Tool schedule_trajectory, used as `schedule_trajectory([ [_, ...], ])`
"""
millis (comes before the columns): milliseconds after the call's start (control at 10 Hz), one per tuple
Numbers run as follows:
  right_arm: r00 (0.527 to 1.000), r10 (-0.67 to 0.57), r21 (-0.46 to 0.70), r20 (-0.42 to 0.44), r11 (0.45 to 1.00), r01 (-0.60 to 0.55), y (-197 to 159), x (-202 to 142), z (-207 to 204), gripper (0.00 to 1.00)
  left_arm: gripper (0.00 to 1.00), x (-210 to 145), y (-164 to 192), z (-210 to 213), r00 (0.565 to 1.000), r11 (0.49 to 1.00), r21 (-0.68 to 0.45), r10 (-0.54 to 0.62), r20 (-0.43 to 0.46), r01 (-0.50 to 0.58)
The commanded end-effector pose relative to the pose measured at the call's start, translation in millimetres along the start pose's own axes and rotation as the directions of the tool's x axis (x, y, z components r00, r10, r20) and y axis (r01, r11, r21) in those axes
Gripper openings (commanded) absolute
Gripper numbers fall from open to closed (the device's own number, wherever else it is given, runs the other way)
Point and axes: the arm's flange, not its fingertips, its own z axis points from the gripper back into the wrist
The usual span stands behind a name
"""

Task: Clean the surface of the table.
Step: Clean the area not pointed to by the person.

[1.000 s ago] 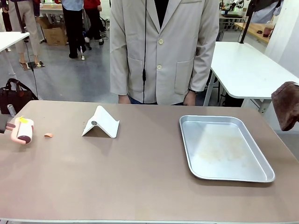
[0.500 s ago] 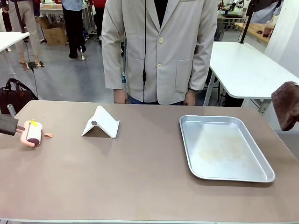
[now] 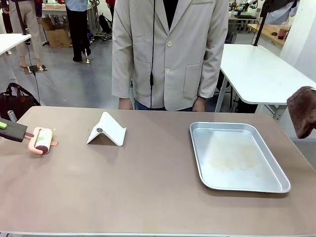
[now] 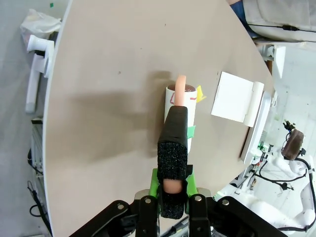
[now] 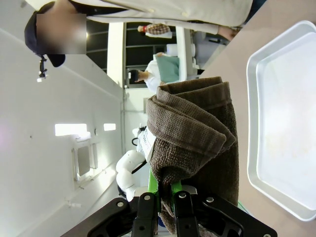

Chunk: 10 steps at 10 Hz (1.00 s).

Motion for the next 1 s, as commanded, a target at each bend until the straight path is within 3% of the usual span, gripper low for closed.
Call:
schedule_trajectory([
  [0, 1.000, -0.016, -0.006, -0.001, 1.000, 0.016, 6, -1, 0, 0.11, 0.03, 10, 1, -22, 0.999, 0.999, 0.045, 0.021, -0.030, -0.020],
  [400, 1.000, -0.016, -0.006, -0.001, 1.000, 0.016, 6, -1, 0, 0.11, 0.03, 11, -17, -51, 0.997, 0.999, 0.035, -0.016, -0.079, 0.019],
  [600, 1.000, -0.016, -0.006, -0.001, 1.000, 0.016, 6, -1, 0, 0.11, 0.03, 11, -25, -53, 0.997, 0.997, -0.059, -0.050, -0.059, 0.046],
  [900, 1.000, -0.016, -0.006, -0.001, 1.000, 0.016, 6, -1, 0, 0.11, 0.03, 1, -38, -20, 0.993, 0.968, -0.232, -0.107, -0.045, 0.094],
])
